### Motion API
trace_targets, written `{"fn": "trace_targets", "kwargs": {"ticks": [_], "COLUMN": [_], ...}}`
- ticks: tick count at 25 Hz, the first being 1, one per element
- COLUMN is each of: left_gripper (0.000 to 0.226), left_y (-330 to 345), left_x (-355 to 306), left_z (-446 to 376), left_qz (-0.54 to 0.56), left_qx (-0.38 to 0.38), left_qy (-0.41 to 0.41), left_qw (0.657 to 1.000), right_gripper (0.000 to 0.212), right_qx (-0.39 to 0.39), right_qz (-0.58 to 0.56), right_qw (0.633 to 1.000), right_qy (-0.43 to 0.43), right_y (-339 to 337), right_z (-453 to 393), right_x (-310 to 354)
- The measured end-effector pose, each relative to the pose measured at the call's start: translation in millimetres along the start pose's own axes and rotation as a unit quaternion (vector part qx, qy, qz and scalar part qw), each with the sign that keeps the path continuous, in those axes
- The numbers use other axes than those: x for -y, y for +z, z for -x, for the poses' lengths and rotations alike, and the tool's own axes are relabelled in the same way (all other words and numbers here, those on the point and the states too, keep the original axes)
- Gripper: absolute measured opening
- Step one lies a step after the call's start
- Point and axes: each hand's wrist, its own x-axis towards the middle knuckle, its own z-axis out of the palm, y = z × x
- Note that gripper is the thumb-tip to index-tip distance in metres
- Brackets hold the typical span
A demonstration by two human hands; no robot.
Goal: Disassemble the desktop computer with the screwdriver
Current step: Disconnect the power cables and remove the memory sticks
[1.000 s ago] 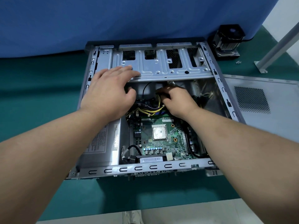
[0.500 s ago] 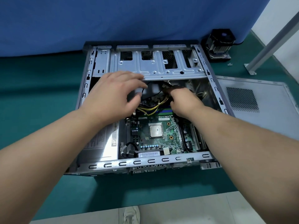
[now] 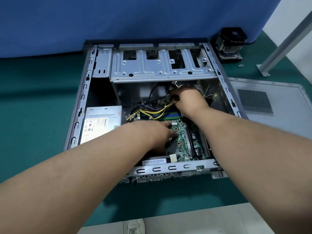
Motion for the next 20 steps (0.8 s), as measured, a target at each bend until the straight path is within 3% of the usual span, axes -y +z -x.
{"fn": "trace_targets", "kwargs": {"ticks": [7, 20], "left_gripper": [0.074, 0.073], "left_y": [-1.7, -2.3], "left_x": [3.4, 5.9], "left_z": [-2.6, -3.1], "left_qz": [0.031, 0.045], "left_qx": [0.088, 0.1], "left_qy": [-0.019, -0.024], "left_qw": [0.995, 0.994], "right_gripper": [0.038, 0.039], "right_qx": [-0.038, -0.031], "right_qz": [0.038, 0.066], "right_qw": [0.999, 0.997], "right_qy": [-0.007, -0.03], "right_y": [0.4, -0.9], "right_z": [5.1, 9.2], "right_x": [0.3, 2.7]}}
